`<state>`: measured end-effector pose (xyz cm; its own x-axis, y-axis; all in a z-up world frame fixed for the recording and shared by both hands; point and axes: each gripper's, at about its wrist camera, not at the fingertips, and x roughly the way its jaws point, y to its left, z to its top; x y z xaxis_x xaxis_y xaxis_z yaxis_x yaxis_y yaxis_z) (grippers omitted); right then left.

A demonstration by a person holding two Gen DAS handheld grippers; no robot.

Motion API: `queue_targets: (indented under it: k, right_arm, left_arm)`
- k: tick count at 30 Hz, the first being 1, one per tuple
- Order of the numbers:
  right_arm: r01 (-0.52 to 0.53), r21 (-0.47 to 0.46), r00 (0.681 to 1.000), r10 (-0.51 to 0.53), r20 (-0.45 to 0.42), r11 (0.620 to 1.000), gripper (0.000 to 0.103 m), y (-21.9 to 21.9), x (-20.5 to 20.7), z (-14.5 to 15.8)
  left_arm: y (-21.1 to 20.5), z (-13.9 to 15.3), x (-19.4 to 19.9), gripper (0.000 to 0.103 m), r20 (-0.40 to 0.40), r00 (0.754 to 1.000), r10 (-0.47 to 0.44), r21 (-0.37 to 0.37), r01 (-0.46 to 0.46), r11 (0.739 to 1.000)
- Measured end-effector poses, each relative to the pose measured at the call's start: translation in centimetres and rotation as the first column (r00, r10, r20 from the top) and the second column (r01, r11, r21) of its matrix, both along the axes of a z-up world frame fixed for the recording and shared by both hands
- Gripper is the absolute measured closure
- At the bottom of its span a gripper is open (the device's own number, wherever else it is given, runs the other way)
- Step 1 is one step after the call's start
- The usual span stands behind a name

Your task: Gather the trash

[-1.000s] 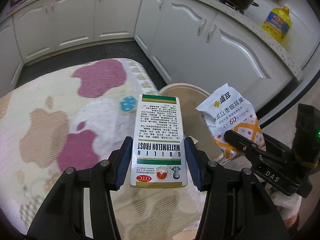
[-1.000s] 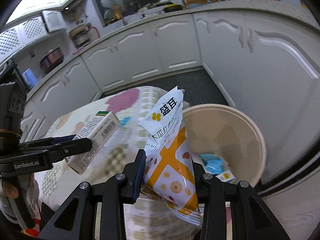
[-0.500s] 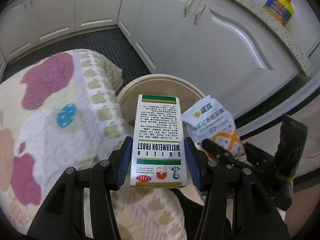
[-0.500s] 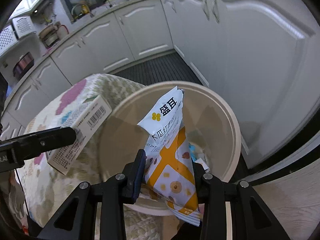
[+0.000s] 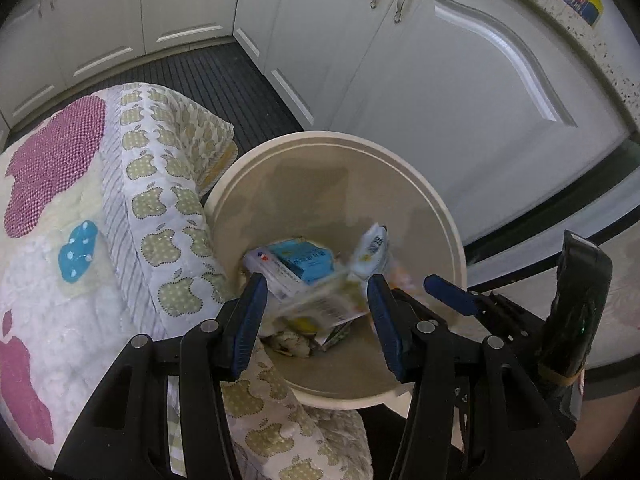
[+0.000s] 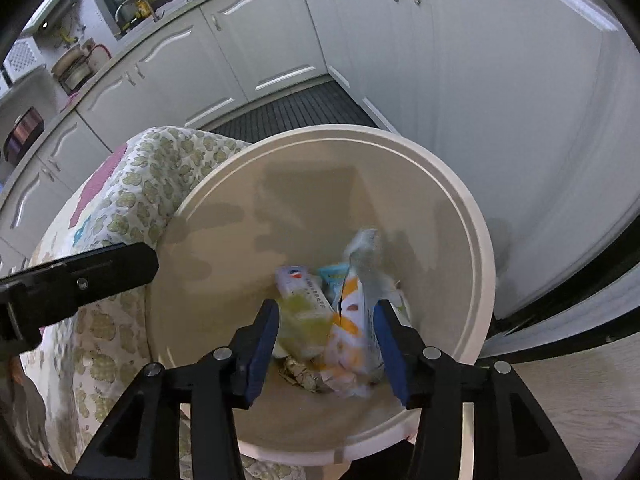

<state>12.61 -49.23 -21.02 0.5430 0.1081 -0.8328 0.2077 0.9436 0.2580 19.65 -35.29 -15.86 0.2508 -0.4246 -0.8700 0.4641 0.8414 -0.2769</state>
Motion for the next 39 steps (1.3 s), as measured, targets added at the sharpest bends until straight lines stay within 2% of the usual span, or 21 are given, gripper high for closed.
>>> queue_targets:
  k: [8,17,20,24,31,36,39]
  right_arm:
    - [0.045,0.005,0.998,-0.046,0.053,0.999,0.045,0.2,-1.5,1.7]
    - [0.086,-0.012,0.979,-0.083,0.188,0.996,0.04,1.8,-5.1,5.5]
    - [0.093,-0.027,0.969,-0.084,0.232,0.995,0.039,2.6,-5.9,6.9]
    - [0.096,-0.042,0.953,-0.08,0.291,0.994,0.034,3.8,-7.2,8.7]
    - [0.098,-0.062,0.935,-0.07,0.349,0.993,0.032,5.8,-8.9,10.9]
    - [0.097,-0.08,0.922,-0.059,0.384,0.992,0.031,7.1,-9.7,11.9]
    - [0.101,-0.094,0.912,-0.054,0.407,0.99,0.027,7.8,-10.2,12.6]
  left_arm:
    - [1.6,0.8,-1.4,0.047,0.074,0.997,0.0,-0.015,0.001,1.0]
    - [5.0,3.8,-4.3,0.047,0.218,0.975,0.037,-0.017,-0.034,0.999]
    - [6.3,5.3,-5.3,0.047,0.271,0.961,0.057,-0.034,-0.049,0.998]
    - [8.0,7.5,-6.9,0.047,0.355,0.93,0.093,-0.041,-0.084,0.996]
    - [11.2,10.4,-9.4,0.047,0.441,0.882,0.165,-0.097,-0.135,0.986]
    - [12.5,12.1,-10.9,0.047,0.491,0.851,0.187,-0.125,-0.144,0.982]
    - [12.8,12.9,-11.7,0.047,0.523,0.834,0.178,-0.12,-0.134,0.984]
